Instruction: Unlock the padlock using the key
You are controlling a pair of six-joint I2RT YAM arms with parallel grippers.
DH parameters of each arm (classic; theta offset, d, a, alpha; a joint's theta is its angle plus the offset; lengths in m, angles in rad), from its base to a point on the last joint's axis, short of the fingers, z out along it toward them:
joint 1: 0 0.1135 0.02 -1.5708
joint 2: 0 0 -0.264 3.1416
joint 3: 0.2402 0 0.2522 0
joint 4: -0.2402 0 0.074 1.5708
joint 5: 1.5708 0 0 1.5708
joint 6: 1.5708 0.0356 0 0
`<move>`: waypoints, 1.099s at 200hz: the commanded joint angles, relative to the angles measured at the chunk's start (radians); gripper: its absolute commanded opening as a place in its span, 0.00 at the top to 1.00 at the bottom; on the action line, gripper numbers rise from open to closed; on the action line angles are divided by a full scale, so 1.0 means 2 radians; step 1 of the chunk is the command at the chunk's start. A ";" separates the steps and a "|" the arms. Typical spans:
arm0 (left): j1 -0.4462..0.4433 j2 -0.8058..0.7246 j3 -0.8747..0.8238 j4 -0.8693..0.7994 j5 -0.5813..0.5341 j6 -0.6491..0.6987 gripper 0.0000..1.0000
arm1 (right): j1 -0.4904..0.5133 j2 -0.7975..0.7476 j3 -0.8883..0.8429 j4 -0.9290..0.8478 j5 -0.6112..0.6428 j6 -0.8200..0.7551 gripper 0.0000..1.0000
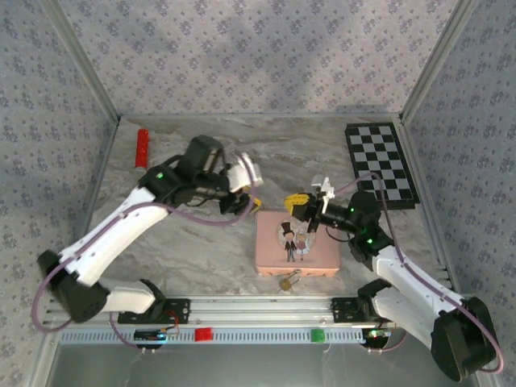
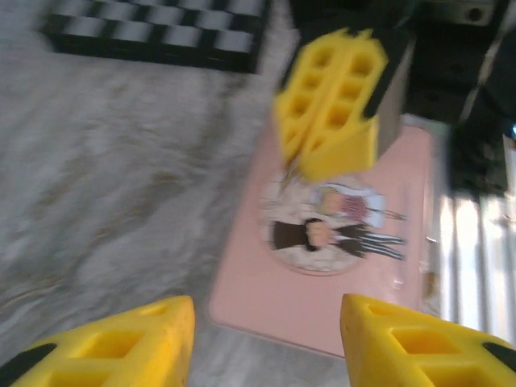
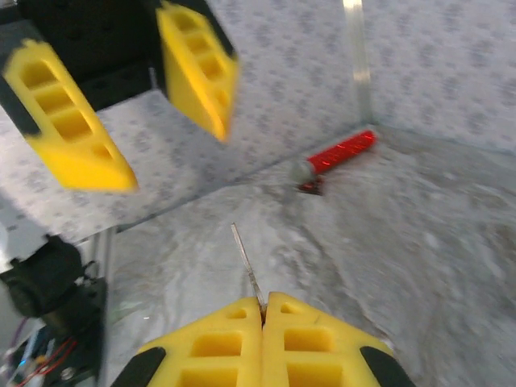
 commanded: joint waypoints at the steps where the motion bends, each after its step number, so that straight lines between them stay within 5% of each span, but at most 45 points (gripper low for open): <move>1: 0.026 -0.063 -0.072 0.180 -0.071 -0.128 0.42 | -0.015 -0.035 0.028 -0.121 0.079 0.023 1.00; 26: 0.026 -0.066 -0.097 0.126 -0.170 -0.214 0.40 | -0.017 -0.066 0.049 -0.233 0.161 0.033 1.00; 73: -0.005 -0.027 -0.126 0.035 -0.247 -0.417 0.35 | -0.018 -0.081 0.067 -0.346 0.277 0.052 1.00; 92: -0.052 0.006 -0.121 0.043 -0.243 -0.456 0.23 | -0.019 -0.082 0.064 -0.348 0.291 0.058 1.00; 118: -0.087 0.055 -0.101 0.035 -0.248 -0.494 0.21 | -0.019 -0.083 0.065 -0.340 0.291 0.066 1.00; 220: -0.122 0.158 -0.118 0.121 -0.212 -0.567 0.14 | -0.020 -0.095 0.001 -0.268 0.302 0.126 1.00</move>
